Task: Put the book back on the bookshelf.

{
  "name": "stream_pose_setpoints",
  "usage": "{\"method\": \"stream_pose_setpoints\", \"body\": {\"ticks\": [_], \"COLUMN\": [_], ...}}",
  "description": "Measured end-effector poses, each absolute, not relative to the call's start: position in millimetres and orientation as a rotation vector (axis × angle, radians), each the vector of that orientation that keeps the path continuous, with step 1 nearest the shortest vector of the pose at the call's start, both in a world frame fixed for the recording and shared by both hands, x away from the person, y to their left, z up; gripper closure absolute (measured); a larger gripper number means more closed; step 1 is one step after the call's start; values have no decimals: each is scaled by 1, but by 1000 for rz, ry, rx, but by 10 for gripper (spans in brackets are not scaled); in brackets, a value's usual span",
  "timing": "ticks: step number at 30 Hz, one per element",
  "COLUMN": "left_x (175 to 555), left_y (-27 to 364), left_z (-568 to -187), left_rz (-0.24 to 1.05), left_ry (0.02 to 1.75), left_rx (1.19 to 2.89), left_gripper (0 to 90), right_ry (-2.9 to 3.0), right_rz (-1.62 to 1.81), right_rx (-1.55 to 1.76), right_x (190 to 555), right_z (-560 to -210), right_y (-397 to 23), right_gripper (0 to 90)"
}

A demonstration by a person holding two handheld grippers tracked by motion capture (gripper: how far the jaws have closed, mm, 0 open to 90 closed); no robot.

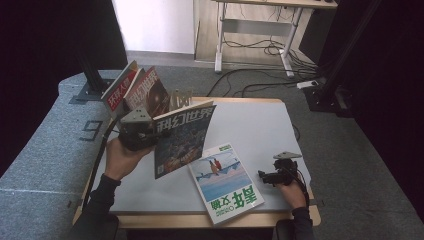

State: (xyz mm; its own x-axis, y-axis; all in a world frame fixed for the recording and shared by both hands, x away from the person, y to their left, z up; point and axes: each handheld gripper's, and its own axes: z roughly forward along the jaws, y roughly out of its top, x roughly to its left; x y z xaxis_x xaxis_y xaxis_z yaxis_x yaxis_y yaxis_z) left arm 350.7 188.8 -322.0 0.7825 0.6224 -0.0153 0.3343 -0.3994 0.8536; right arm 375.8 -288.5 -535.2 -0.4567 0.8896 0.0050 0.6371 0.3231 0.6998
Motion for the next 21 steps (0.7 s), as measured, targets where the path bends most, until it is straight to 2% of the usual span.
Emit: {"method": "stream_pose_setpoints", "body": {"ticks": [21], "left_x": [348], "left_y": [243], "left_z": [-323], "left_rz": [495], "left_ry": [893], "left_rx": [1946], "left_gripper": [827], "right_ry": [2195], "right_rz": [930], "right_rx": [1346], "right_x": [374], "right_z": [-537], "right_y": [-290], "right_gripper": [0]}}
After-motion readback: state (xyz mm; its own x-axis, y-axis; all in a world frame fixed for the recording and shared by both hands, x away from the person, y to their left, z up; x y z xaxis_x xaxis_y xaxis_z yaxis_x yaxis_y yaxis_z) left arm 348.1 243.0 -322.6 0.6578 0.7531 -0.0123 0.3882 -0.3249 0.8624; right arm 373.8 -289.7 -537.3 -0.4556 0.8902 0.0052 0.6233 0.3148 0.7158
